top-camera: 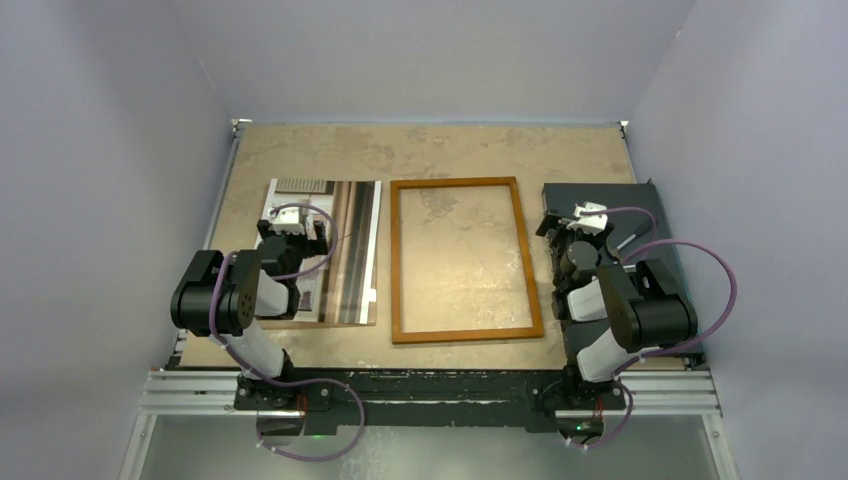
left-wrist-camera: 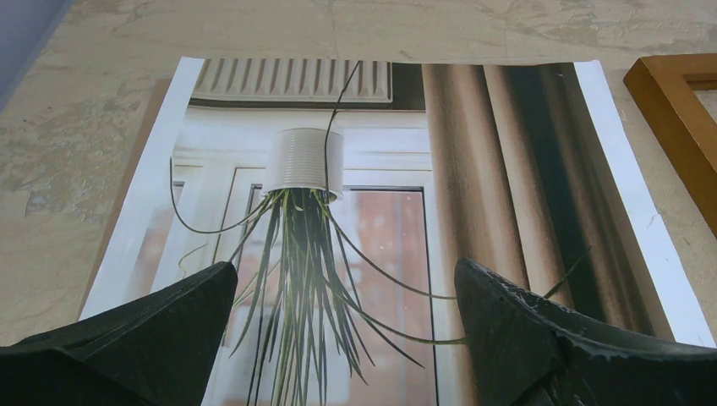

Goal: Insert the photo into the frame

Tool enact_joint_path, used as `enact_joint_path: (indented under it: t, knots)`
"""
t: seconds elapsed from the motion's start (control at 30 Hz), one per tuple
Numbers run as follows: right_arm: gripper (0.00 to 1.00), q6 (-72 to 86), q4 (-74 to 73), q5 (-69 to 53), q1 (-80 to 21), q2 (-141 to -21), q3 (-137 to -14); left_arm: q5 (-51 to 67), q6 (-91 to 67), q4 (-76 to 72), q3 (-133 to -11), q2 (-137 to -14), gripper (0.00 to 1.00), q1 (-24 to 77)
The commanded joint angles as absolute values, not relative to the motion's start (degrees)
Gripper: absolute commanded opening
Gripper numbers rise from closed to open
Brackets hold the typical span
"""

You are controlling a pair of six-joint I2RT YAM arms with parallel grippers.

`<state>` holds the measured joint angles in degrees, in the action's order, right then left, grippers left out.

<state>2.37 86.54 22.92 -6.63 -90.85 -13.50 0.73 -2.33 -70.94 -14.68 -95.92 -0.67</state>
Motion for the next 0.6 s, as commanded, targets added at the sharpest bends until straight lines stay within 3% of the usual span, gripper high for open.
enact_joint_path:
  t: [0.0,0.33,0.4,0.43,0.57]
  knots:
    - [0.99,1.6,91.3,22.5,-6.4,-90.4,-14.3,0.1,-1.9,-72.1,-15.7,-94.8,1.0,-0.4]
    - [0.99,3.2,90.7,25.6,-6.1,-89.3,-14.1,0.9,-2.1,-73.2,-15.4,-94.4,0.99,-0.4]
    - [0.99,0.7,93.8,24.2,-6.6,-87.8,-12.9,1.1,-2.9,-67.3,-16.6,-90.9,0.99,-1.1]
    - [0.99,0.3,90.7,26.3,-7.9,-85.6,-13.1,2.5,-3.2,-60.0,-18.9,-87.8,1.0,-1.9]
    - [0.99,14.0,47.6,32.9,-8.4,-75.3,-28.9,1.8,-0.4,-27.8,-35.3,-80.3,1.0,-2.4]
